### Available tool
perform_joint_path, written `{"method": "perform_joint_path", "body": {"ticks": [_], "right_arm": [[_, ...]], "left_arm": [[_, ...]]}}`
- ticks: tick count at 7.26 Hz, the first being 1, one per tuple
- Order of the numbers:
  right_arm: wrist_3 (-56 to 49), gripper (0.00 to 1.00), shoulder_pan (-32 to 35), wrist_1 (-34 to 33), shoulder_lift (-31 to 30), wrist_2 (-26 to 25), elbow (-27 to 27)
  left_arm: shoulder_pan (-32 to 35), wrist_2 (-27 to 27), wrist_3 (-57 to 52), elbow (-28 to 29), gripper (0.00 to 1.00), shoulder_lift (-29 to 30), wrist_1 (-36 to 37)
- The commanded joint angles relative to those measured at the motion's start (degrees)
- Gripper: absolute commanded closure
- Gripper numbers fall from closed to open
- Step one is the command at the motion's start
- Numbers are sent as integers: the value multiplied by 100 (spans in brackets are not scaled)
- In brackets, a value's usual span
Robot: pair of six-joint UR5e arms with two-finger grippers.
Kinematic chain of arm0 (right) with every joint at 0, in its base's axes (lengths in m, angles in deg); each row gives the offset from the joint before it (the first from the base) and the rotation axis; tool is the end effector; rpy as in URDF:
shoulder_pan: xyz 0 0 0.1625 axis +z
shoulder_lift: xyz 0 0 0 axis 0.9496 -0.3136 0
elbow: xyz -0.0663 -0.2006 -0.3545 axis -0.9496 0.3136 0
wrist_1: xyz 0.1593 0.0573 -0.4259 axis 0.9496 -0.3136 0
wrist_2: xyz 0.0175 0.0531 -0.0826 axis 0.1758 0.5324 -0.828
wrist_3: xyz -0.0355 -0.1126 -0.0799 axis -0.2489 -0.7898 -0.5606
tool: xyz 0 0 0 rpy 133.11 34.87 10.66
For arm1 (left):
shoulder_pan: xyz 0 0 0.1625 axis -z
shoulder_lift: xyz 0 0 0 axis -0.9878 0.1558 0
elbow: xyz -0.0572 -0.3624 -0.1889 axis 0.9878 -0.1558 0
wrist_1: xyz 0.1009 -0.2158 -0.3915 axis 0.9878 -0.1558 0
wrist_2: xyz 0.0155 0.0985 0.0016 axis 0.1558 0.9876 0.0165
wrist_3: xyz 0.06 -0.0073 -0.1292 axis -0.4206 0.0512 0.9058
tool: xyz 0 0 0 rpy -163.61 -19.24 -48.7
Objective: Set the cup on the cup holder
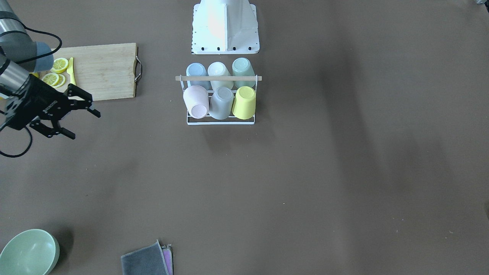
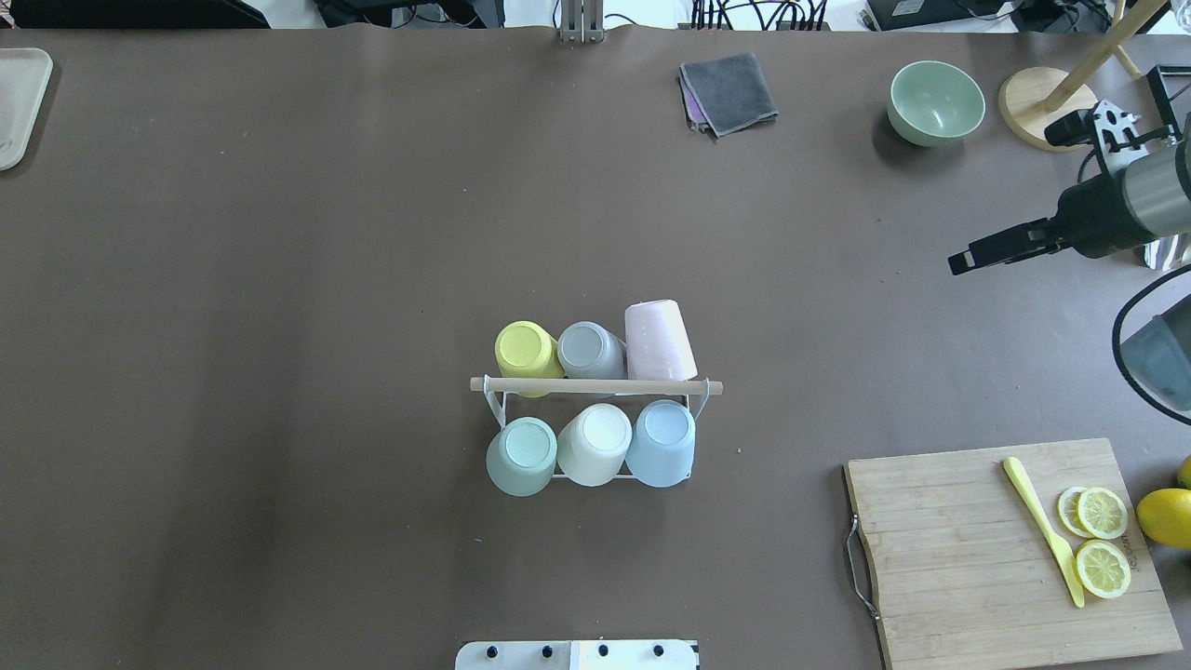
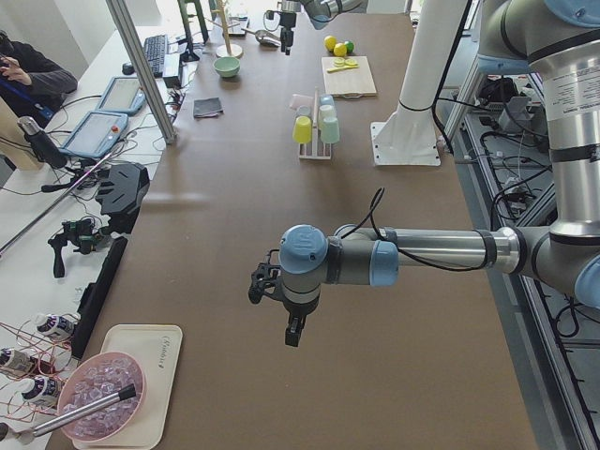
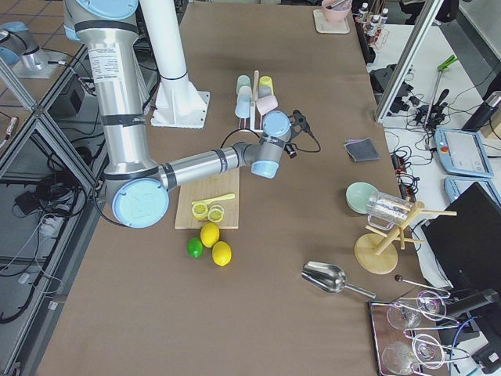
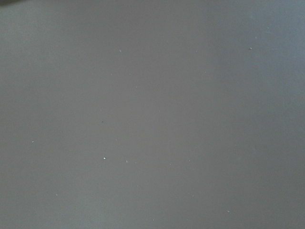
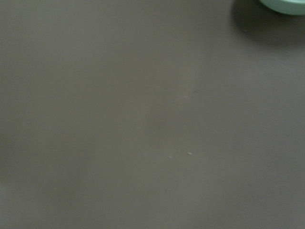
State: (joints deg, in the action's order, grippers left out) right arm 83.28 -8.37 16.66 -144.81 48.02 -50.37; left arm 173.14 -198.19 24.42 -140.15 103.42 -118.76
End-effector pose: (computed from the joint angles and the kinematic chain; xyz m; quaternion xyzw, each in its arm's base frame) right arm -0.2451 -0.5517 0.4975 0.1017 -0.5057 -0.0652 0.8542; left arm -0.0517 -0.4405 0.6621 0.0574 0.3642 0.0871 0.9255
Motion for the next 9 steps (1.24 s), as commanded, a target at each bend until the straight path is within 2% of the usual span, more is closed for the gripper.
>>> {"method": "perform_joint_path", "body": {"ticks": [1,2,3,6,8,9], "right_arm": [[-182,0,509,-1576,-245,-87,1],[-199,0,624,-2016,-403,-375,-43],[-252,0,616,-2430,-448,-430,-60],[-1654,0,1124,-3336,-641,-659,-104],[-2287,0,1432,-3357,-956,-914,-78],[-3135,0,1668,-3409,-1002,-906,44]], "left_arm": [[0,0,0,9,1,20,0],[0,-8,0,53,1,37,0],[0,-9,0,88,1,37,0],[-9,-35,0,88,1,37,0],[0,-44,9,80,1,37,9],[0,-44,9,71,1,29,9]]}}
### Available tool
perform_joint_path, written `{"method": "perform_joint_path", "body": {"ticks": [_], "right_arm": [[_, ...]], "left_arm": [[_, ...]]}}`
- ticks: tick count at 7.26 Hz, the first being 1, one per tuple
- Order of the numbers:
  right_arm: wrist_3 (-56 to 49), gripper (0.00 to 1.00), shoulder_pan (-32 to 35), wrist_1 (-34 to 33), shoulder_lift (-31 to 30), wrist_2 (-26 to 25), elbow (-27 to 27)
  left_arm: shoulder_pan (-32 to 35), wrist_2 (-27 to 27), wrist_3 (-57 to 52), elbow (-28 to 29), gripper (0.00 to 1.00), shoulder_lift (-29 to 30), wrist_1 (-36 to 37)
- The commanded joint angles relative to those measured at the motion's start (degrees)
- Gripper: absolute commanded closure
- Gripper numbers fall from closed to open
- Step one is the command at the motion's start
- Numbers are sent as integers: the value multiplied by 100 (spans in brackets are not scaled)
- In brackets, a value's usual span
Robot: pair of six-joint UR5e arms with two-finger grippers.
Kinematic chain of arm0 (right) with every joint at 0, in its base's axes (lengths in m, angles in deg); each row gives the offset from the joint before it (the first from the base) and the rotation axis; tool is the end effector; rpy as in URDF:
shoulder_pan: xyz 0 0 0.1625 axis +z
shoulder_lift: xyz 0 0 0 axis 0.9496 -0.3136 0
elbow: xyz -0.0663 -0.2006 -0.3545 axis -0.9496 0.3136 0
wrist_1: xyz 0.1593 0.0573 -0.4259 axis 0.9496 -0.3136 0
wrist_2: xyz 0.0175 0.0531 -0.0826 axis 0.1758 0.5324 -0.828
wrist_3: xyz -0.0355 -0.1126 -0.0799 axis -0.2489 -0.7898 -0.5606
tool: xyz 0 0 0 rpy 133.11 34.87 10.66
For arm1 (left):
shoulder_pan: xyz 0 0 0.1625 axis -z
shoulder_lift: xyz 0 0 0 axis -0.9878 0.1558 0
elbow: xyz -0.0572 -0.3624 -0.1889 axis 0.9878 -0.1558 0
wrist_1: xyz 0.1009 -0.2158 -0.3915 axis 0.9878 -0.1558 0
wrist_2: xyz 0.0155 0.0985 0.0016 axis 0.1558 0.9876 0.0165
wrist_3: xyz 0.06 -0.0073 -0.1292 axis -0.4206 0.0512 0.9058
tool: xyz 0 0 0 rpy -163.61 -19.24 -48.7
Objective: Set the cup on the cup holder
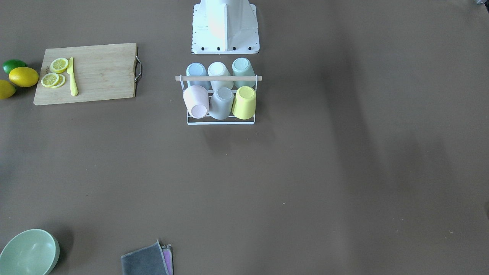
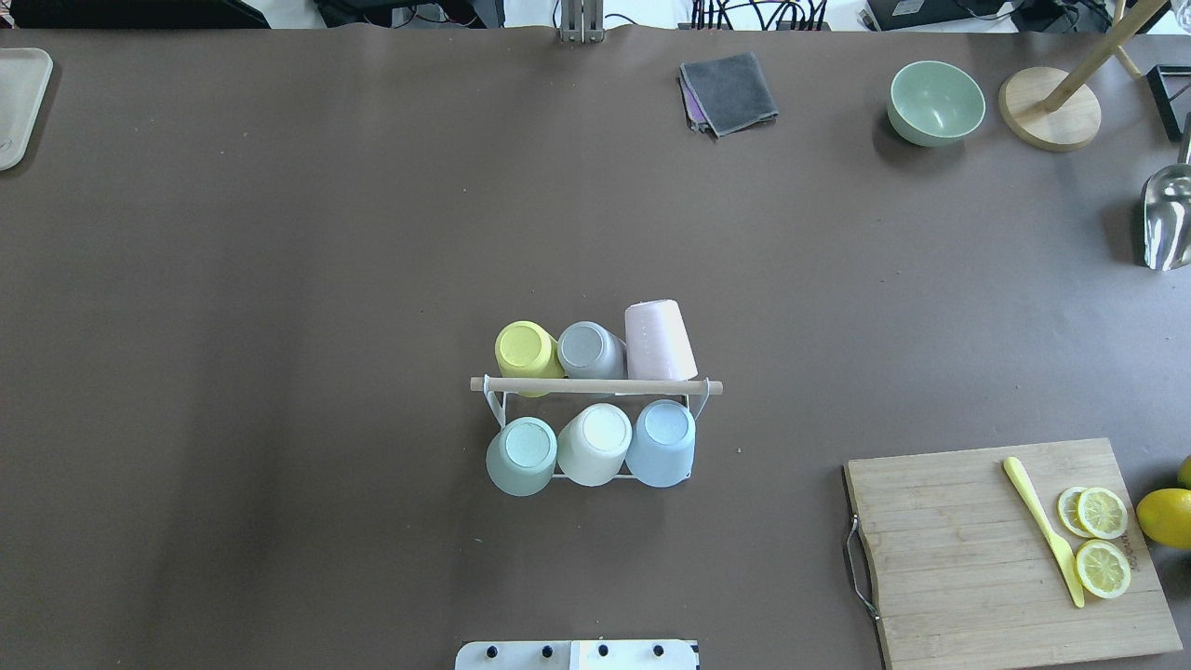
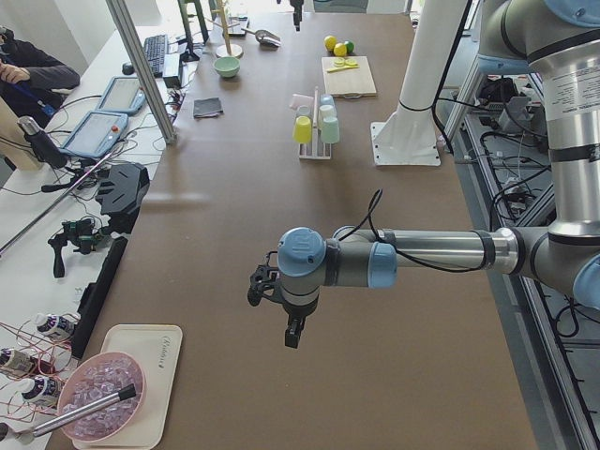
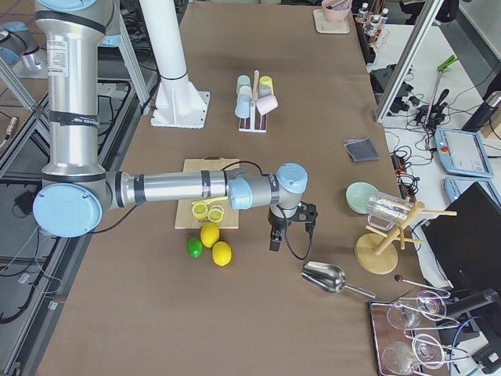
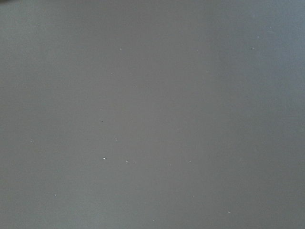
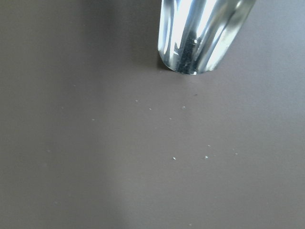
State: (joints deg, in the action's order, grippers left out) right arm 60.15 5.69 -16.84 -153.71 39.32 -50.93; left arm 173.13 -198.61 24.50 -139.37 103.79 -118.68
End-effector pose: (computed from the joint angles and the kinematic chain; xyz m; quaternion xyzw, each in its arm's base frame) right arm -0.0690 -0.5114 0.6695 -0.0460 -0.3297 0.0155 0.9428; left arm -0.0509 -0.4422 0.6660 0.0535 0.3681 0.0849 0.9244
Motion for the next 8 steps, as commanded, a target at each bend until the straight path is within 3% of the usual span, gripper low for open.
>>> {"method": "perform_joint_path", "body": {"ticks": [1,3,4,5,8], "right_arm": [[-1039,0,553,-268,-112,-35,109],[-1616,0,1236,-839,-103,26,-65],[-2387,0,1772,-1416,-69,17,-145],[-2656,0,1890,-1935,-7,-52,-328],[-2676,0,1892,-1940,-51,-263,-418]], "left_arm": [[1,-2,10,-16,1,-8,10],[1,7,10,-16,1,-8,10],[1,-2,10,1,1,-8,10],[-7,-2,10,1,1,1,10],[-7,7,10,10,1,10,-7]]}}
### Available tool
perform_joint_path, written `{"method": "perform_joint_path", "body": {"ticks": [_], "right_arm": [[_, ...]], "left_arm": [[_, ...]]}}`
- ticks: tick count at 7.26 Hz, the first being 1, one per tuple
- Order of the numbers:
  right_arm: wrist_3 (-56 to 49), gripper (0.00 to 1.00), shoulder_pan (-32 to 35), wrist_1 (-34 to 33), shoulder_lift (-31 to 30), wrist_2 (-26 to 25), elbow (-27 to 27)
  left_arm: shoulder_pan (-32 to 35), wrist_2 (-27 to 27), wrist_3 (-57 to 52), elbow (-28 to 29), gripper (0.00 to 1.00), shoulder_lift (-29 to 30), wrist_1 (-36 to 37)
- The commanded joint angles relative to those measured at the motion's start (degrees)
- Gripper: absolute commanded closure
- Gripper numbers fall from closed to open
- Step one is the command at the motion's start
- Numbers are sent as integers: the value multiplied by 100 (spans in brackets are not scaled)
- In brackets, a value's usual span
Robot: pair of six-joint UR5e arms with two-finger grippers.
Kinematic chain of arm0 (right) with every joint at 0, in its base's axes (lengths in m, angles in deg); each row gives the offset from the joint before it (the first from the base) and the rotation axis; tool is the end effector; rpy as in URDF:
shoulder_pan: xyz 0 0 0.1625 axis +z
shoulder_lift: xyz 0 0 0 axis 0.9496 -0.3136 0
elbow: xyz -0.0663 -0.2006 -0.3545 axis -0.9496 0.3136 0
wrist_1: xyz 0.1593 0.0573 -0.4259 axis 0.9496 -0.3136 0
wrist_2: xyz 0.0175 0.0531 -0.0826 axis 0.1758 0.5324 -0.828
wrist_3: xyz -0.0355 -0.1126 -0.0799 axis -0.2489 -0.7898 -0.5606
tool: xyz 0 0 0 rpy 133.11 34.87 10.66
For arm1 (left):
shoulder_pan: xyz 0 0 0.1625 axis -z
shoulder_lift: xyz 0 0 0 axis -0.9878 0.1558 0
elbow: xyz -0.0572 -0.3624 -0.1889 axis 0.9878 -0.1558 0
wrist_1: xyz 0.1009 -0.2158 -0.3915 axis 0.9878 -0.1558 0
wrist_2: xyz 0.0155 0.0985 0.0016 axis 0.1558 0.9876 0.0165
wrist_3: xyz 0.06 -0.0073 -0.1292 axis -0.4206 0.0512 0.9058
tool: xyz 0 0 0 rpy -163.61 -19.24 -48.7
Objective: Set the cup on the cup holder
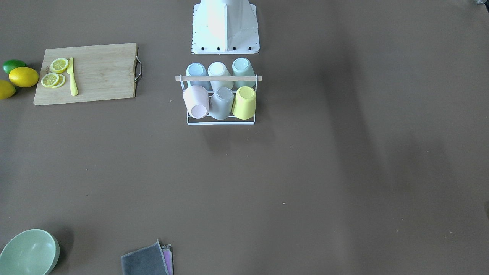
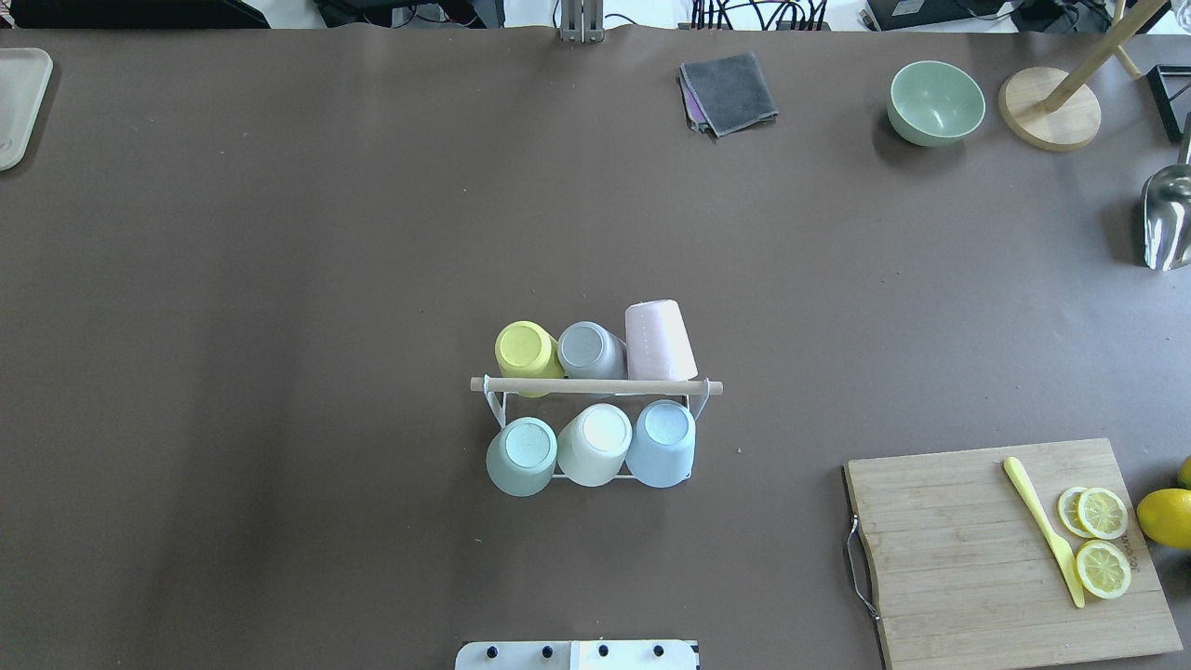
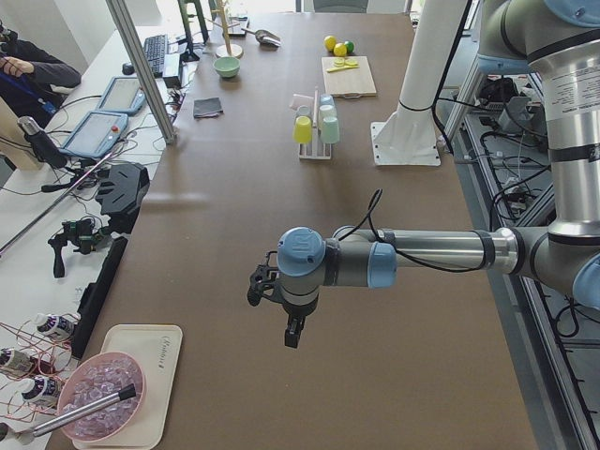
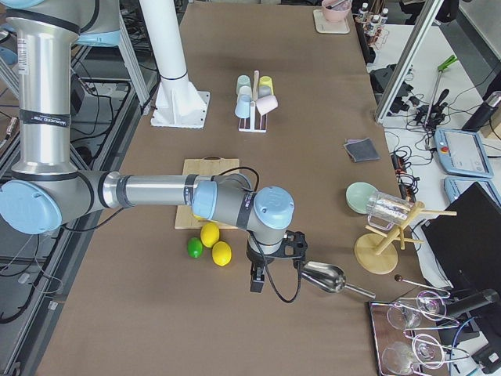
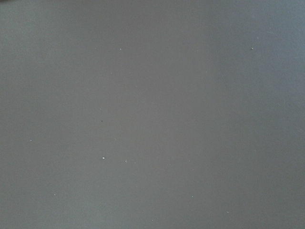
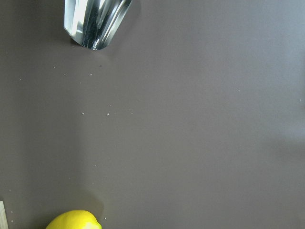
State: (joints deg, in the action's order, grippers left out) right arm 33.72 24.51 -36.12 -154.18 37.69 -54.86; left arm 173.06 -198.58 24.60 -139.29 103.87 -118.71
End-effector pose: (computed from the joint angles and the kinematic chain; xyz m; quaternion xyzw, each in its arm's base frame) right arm 0.0988 -0.4688 0.6708 -0.0470 -0.3263 -0.0028 0.9441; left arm -0.0505 -0.4429 0.6661 0.0532 0.3679 0.0847 0.9245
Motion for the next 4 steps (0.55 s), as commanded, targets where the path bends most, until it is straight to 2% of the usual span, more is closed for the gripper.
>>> {"method": "perform_joint_path", "body": {"ticks": [1,4], "right_arm": [[-33,0,9,-4,-12,-91,-25],[-16,0,9,14,-12,-65,10]], "left_arm": [[-1,3,0,2,1,2,-5],[8,-5,0,-51,1,2,-5]]}}
